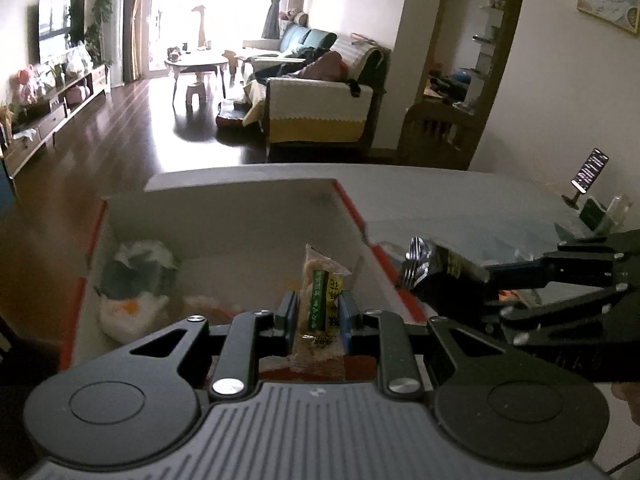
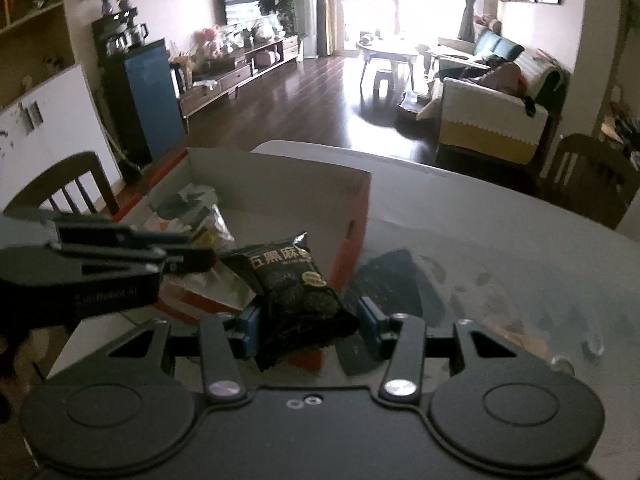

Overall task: Organize objects
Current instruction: 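Carry the snack stick and black snack bag with both grippers over the red box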

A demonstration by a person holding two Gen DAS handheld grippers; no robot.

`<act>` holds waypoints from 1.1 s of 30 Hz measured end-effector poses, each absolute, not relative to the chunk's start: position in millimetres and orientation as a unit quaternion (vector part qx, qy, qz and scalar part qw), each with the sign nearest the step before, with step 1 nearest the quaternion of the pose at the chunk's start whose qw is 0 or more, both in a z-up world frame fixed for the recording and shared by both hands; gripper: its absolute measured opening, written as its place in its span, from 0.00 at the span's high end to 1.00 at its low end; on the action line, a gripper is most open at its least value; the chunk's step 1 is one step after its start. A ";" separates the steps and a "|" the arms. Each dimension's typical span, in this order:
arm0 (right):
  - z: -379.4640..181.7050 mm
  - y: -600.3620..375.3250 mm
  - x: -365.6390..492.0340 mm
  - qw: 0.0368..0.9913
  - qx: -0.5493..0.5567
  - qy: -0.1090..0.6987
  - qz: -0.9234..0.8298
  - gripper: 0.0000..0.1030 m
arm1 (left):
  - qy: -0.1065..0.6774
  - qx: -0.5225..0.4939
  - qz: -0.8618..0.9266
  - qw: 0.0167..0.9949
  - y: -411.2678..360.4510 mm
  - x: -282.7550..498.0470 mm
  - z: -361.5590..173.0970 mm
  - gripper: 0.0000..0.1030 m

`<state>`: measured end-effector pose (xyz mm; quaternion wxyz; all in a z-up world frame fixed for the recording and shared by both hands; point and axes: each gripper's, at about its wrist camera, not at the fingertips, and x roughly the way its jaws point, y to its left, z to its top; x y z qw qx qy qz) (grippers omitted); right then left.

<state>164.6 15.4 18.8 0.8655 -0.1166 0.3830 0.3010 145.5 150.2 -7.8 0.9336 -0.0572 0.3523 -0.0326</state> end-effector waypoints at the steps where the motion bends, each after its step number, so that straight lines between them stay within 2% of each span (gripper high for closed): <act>1: 17.3 21.0 165.4 0.865 -0.121 0.382 0.302 0.54 | 0.351 -0.054 -0.030 0.934 154.6 147.3 -7.2 0.80; 17: -9.5 89.6 191.3 0.851 -0.176 0.379 0.318 0.54 | 0.378 -0.021 -0.012 0.925 216.1 209.0 -21.5 0.80; 33: -45.6 126.2 211.9 0.823 -0.245 0.393 0.328 0.54 | 0.440 0.017 -0.036 0.897 214.3 268.1 -67.2 0.80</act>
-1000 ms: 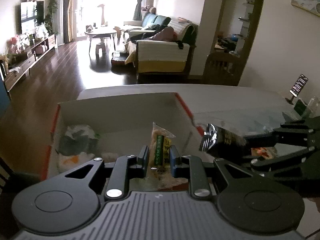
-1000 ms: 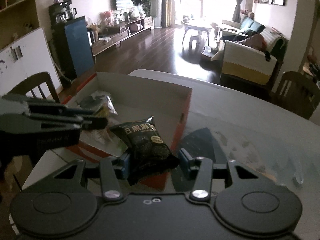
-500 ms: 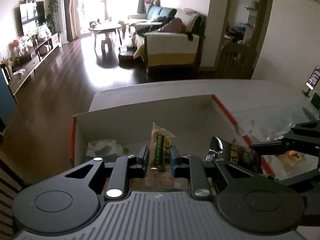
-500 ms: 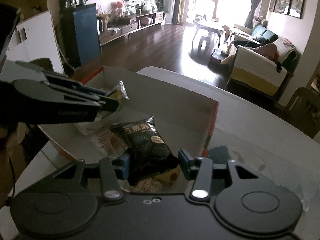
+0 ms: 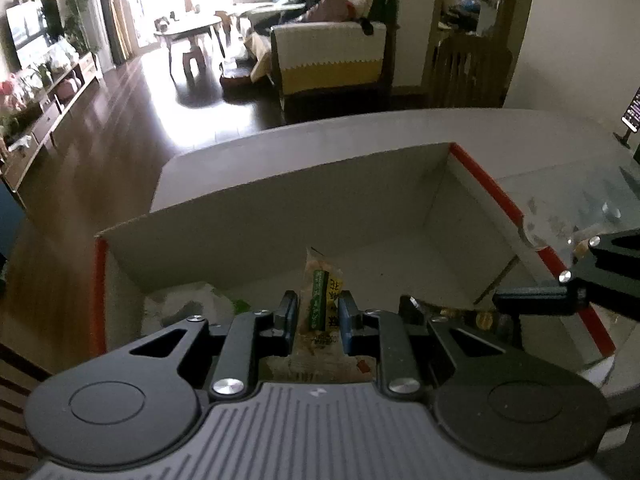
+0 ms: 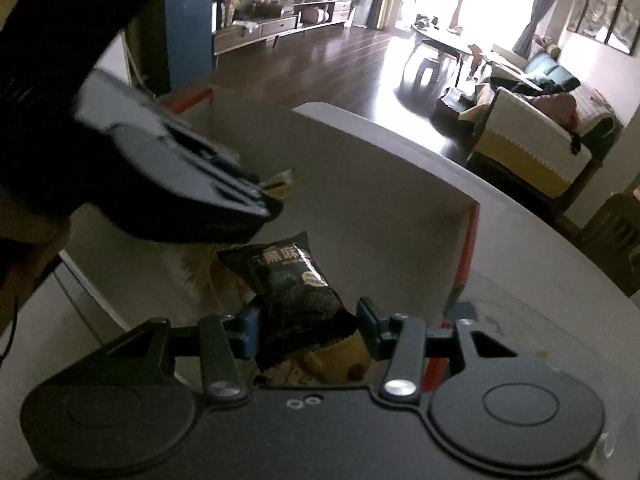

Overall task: Organize objects
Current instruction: 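Carry the snack stick and black snack bag with both grippers over the red box, then open both grippers to drop the snack stick and snack bag into the box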

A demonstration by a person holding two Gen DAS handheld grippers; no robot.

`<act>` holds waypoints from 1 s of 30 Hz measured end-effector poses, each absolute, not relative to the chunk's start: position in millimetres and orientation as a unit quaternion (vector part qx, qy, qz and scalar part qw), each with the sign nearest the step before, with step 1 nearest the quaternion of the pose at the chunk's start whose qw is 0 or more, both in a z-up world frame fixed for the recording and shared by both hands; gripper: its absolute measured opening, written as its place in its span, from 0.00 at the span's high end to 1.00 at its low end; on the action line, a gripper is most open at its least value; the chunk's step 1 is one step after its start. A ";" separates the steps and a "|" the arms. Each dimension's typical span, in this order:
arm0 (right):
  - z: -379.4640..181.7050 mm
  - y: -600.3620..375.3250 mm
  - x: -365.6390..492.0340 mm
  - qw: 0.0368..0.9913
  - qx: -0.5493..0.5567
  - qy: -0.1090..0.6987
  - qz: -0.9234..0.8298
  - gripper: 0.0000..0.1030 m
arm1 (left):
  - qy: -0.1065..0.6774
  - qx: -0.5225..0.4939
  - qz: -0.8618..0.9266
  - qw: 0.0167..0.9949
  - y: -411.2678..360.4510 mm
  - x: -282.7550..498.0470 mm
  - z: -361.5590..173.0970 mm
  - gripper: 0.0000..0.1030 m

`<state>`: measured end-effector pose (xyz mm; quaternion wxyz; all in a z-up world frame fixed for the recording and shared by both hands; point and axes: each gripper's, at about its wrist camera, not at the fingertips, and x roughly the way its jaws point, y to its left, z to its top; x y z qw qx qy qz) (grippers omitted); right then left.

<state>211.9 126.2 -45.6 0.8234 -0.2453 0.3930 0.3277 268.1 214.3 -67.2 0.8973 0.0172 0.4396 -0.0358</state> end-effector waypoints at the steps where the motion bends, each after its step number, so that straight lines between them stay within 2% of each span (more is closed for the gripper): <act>1: -48.2 127.3 211.7 0.821 -0.248 0.395 0.328 0.54 | 0.444 0.017 -0.037 0.895 214.1 272.1 -69.6 0.80; 14: -62.4 130.0 223.5 0.818 -0.229 0.429 0.308 0.53 | 0.524 0.028 -0.050 0.850 210.8 300.1 -99.4 0.80; 25: -61.6 129.6 224.4 0.818 -0.225 0.432 0.306 0.49 | 0.552 0.022 -0.049 0.832 215.0 300.2 -107.0 0.80; 28: -57.4 128.6 223.3 0.822 -0.222 0.427 0.306 0.43 | 0.549 0.023 -0.042 0.834 214.7 297.7 -106.1 0.74; 30: -55.2 125.8 221.4 0.824 -0.218 0.423 0.308 0.42 | 0.542 0.023 -0.035 0.839 210.7 297.5 -102.2 0.64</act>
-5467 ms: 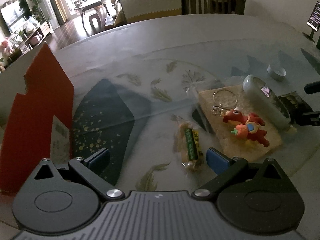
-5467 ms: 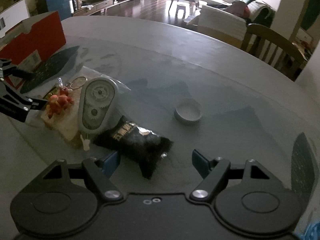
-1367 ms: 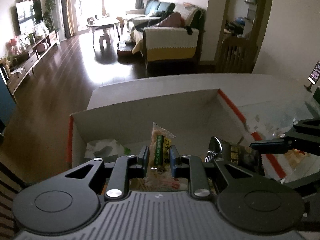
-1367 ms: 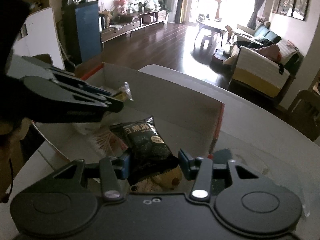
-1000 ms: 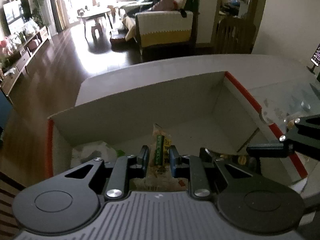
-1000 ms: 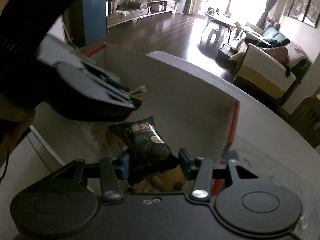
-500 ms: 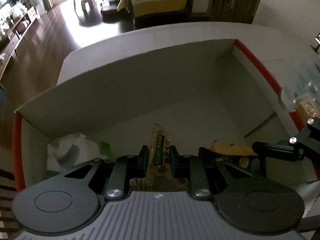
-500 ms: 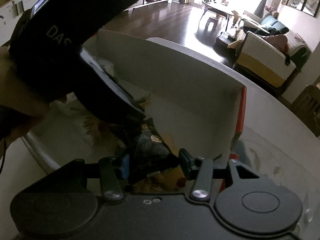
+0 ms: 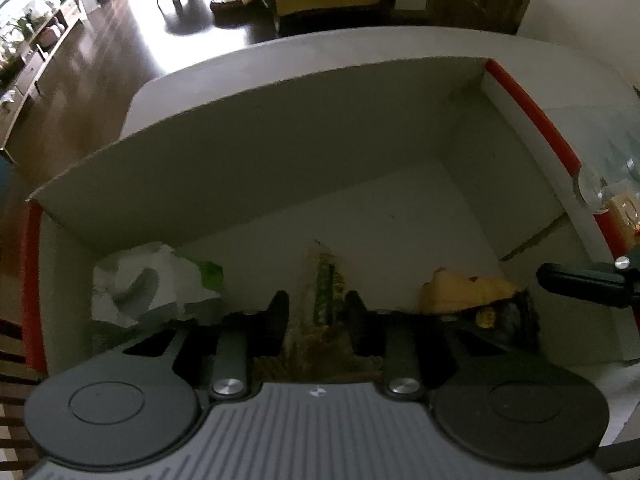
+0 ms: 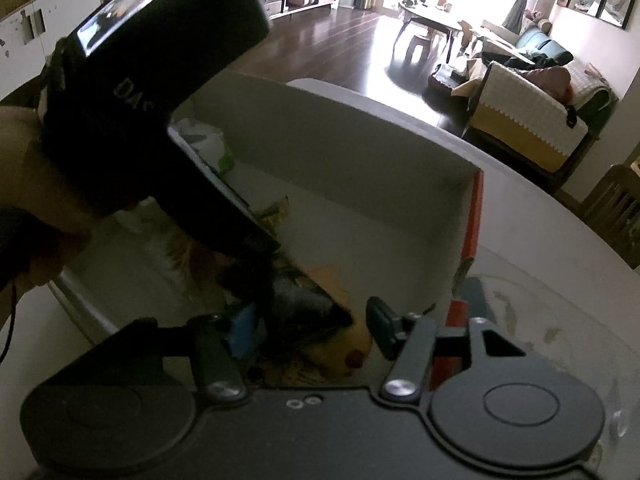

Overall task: Organize objects
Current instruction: 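Open both grippers to drop the snack stick and snack bag into the box, then move both grippers back toward the keychain card and tape dispenser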

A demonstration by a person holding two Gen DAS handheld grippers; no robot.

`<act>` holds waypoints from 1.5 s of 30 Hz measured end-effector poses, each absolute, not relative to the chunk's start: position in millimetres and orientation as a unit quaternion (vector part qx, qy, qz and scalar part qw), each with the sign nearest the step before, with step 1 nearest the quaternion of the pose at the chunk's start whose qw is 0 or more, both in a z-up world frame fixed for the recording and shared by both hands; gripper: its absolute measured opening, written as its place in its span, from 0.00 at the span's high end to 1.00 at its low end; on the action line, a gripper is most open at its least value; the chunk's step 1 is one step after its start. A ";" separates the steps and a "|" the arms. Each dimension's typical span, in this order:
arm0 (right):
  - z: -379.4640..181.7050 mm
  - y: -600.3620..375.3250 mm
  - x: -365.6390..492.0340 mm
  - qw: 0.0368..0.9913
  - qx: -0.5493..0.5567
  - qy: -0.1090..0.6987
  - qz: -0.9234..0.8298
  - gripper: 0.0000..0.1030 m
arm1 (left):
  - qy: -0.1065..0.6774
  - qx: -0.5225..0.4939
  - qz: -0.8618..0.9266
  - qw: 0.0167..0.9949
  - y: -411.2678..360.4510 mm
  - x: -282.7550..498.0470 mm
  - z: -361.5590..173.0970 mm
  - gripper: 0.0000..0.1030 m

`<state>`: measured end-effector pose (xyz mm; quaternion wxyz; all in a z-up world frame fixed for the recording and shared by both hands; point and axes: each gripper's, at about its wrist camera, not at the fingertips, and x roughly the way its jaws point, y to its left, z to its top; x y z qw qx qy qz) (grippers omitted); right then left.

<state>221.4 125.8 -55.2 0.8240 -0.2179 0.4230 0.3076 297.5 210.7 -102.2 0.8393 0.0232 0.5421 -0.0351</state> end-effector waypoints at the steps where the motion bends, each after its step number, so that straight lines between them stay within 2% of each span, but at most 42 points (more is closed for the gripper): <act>1: -54.3 124.0 219.8 0.825 -0.216 0.422 0.307 0.42 | 0.538 0.022 -0.033 0.842 211.2 294.3 -101.3 0.58; 2: -52.4 122.8 219.3 0.827 -0.214 0.421 0.306 0.42 | 0.530 0.020 -0.028 0.847 211.8 291.5 -98.7 0.42; 3: -50.6 121.1 218.7 0.828 -0.210 0.420 0.306 0.42 | 0.522 0.020 -0.024 0.852 212.5 289.0 -95.6 0.35; 24: 10.1 64.8 192.6 0.846 -0.142 0.383 0.343 0.38 | 0.440 -0.007 -0.011 0.898 208.3 220.6 -20.7 0.35; 38: 36.0 2.6 164.0 0.846 -0.121 0.359 0.374 0.32 | 0.403 -0.008 -0.031 0.915 154.6 175.3 12.6 0.34; 42: 38.2 -21.5 159.4 0.843 -0.118 0.357 0.385 0.29 | 0.393 -0.011 -0.028 0.919 132.6 166.5 17.6 0.28; 45: 36.7 -40.8 156.5 0.839 -0.116 0.358 0.393 0.27 | 0.389 -0.012 -0.027 0.921 114.4 160.8 18.9 0.28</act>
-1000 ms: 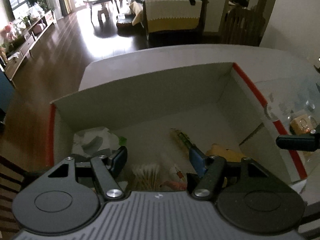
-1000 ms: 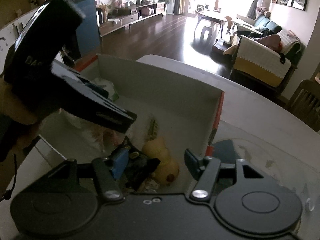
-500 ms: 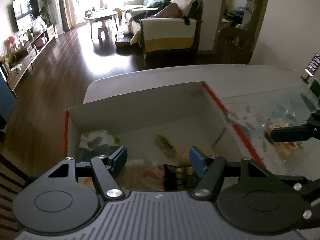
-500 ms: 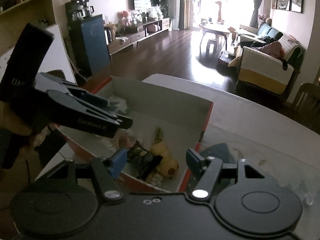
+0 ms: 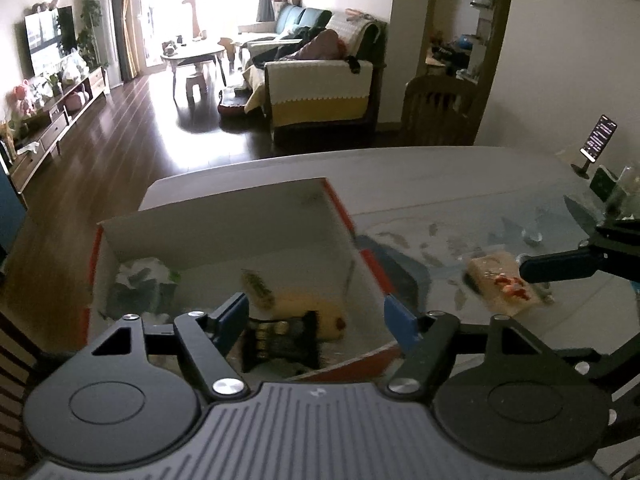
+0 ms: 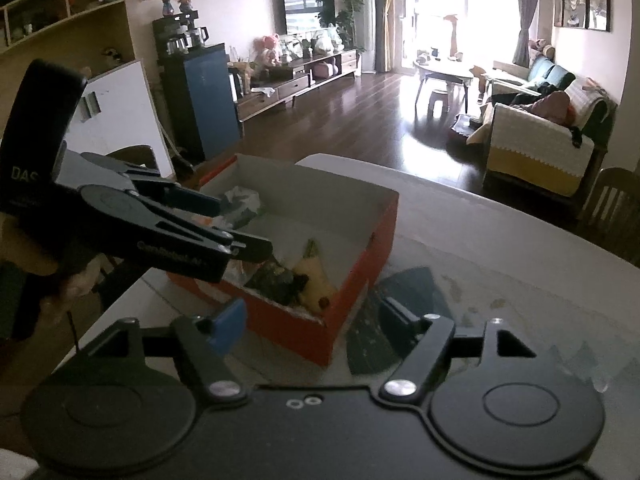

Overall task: Organize objects
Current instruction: 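Move both grippers back toward the keychain card and tape dispenser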

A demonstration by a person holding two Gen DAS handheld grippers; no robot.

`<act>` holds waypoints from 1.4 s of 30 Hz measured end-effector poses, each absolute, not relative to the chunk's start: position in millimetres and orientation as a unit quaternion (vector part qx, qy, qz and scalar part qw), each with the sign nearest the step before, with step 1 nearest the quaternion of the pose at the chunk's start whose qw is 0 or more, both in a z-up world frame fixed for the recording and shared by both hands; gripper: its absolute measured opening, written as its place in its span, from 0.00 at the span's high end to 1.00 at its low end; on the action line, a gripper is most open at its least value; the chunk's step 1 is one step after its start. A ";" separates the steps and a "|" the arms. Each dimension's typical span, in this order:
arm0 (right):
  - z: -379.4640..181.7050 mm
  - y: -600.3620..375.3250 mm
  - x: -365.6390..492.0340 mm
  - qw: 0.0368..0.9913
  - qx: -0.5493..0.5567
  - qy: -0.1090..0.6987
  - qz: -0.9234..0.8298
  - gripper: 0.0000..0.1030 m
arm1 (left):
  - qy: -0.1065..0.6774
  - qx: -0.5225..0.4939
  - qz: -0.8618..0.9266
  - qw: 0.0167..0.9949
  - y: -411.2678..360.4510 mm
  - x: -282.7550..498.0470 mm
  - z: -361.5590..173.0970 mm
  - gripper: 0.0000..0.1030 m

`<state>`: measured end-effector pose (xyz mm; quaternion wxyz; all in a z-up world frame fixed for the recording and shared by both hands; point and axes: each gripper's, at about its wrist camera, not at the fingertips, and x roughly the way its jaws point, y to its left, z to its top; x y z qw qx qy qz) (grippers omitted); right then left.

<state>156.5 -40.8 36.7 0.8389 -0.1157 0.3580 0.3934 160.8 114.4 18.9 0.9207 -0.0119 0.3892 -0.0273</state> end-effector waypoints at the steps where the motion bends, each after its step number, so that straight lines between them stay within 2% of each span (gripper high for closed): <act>1: 35.6 -47.8 154.9 0.838 -0.118 0.357 0.395 0.27 | 0.388 -0.012 -0.026 0.921 108.5 159.3 18.3 0.28; 4: 31.7 -68.8 152.9 0.838 -0.126 0.355 0.394 0.27 | 0.384 -0.012 -0.022 0.923 90.4 155.5 15.1 0.27; 6: 27.5 -84.9 152.9 0.838 -0.127 0.357 0.392 0.27 | 0.382 -0.017 -0.019 0.924 76.2 153.3 11.2 0.22; 27: -26.9 -247.4 199.6 0.864 -0.078 0.412 0.279 0.27 | 0.423 -0.032 -0.044 0.905 -48.3 182.3 -45.7 0.17; 31: -37.5 -264.0 213.7 0.869 -0.082 0.415 0.256 0.27 | 0.419 -0.030 -0.043 0.906 -67.3 193.3 -55.4 0.12; 33: -43.6 -271.2 222.4 0.870 -0.082 0.420 0.245 0.27 | 0.415 -0.021 -0.042 0.908 -79.4 199.1 -59.7 0.02; 34: -46.9 -274.6 227.0 0.869 -0.081 0.423 0.241 0.27 | 0.413 -0.019 -0.042 0.909 -84.3 201.7 -61.6 0.01; 42: -69.5 -294.0 280.4 0.872 -0.097 0.436 0.202 0.27 | 0.413 -0.001 -0.062 0.909 -123.4 226.3 -80.3 0.01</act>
